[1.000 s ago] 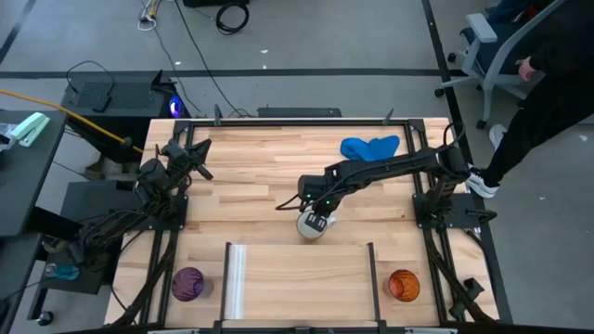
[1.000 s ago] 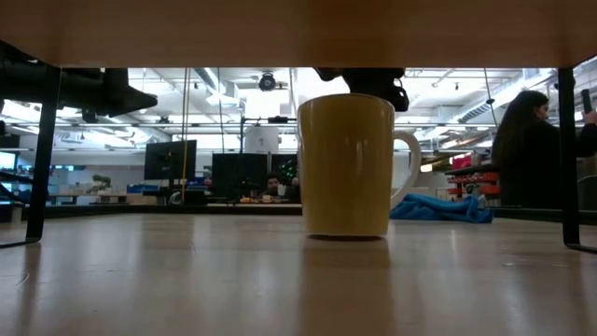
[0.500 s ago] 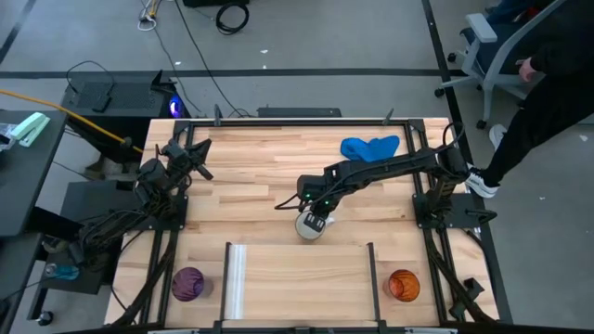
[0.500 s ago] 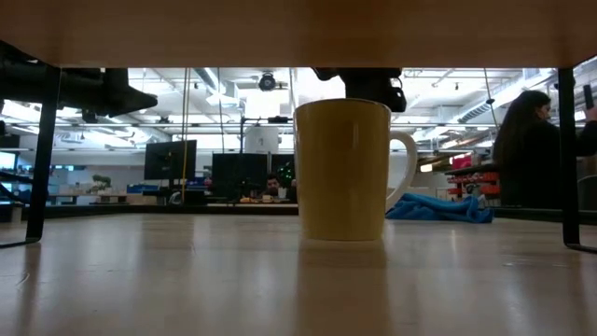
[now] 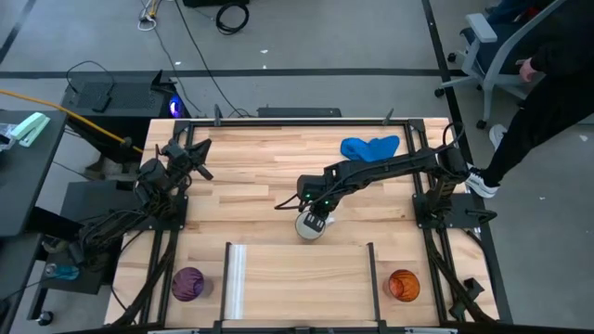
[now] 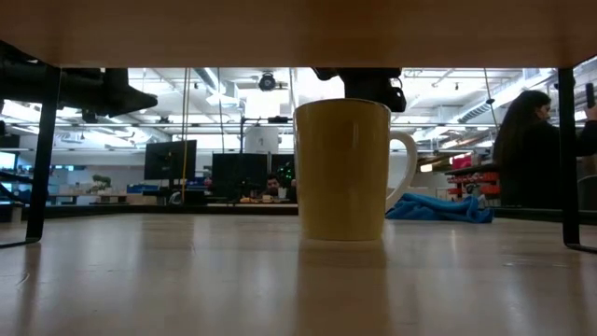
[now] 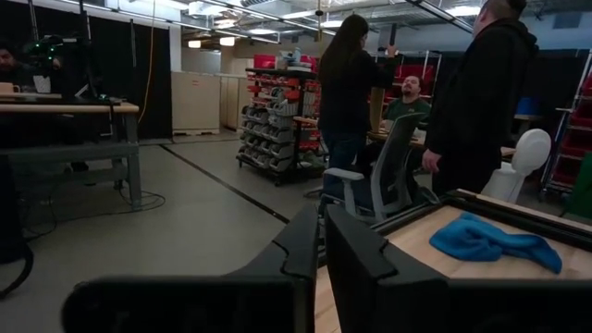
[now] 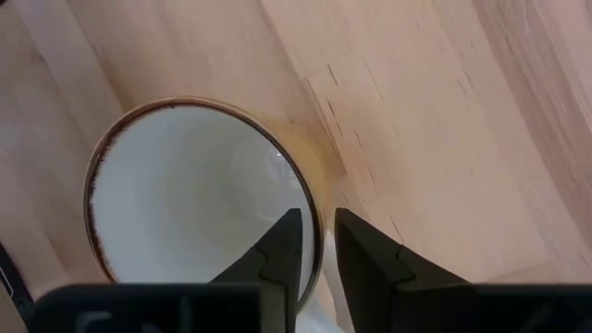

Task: Stack small to large cups/mugs on shelf
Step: Move the yellow mug to the center of the table, then put the orange cup on the shelf

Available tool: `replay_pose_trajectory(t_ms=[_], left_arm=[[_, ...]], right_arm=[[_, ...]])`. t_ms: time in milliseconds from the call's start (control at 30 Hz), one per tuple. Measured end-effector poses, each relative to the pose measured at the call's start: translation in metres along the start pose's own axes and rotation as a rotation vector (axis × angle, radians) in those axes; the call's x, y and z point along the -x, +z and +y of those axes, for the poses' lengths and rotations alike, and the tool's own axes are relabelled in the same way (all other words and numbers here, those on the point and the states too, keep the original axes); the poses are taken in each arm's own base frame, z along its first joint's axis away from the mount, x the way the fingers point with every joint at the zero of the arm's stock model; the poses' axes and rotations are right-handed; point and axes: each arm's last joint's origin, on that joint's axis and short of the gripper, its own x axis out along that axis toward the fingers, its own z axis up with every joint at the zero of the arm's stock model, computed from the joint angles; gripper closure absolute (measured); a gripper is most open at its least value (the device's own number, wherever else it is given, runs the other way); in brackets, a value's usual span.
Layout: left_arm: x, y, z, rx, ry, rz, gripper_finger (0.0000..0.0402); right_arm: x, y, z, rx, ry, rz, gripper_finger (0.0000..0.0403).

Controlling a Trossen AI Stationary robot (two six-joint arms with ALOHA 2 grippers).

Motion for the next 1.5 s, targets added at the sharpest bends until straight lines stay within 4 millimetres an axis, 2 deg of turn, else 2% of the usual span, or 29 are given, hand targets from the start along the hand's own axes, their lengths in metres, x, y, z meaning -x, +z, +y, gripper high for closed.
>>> replay_pose_trajectory(t_ms=[267, 367, 667, 833, 967, 1233, 1367, 1500], left_arm=[[0.000, 0.000, 0.000, 0.000, 0.000, 0.000, 0.0365], [0.000, 0.000, 0.000, 0.000, 0.000, 0.000, 0.0369], [0.000, 0.000, 0.000, 0.000, 0.000, 0.000, 0.0368], [0.000, 0.000, 0.000, 0.000, 0.000, 0.000, 0.0363], [0.000, 0.000, 0.000, 0.000, 0.000, 0.000, 0.0368], [0.000, 0.000, 0.000, -0.008, 0.000, -0.002, 0.0372], [0.000, 0.001, 0.000, -0.007, 0.000, -0.008, 0.0367], [0.000, 0.002, 0.000, -0.006, 0.000, -0.015, 0.0367]], right_arm=[[0.000, 0.000, 0.000, 0.000, 0.001, -0.001, 0.0327], [0.006, 0.000, 0.001, -0.001, 0.013, -0.020, 0.0327], [0.042, -0.005, -0.003, -0.008, 0.031, -0.108, 0.0327], [0.079, -0.016, -0.015, -0.037, 0.043, -0.147, 0.0327], [0.119, -0.038, -0.035, -0.126, 0.012, -0.146, 0.0327], [0.198, -0.118, -0.063, -0.414, -0.006, -0.203, 0.0327], [0.217, -0.152, -0.065, -0.512, 0.015, -0.252, 0.0328], [0.219, -0.176, -0.060, -0.549, 0.016, -0.239, 0.0328]])
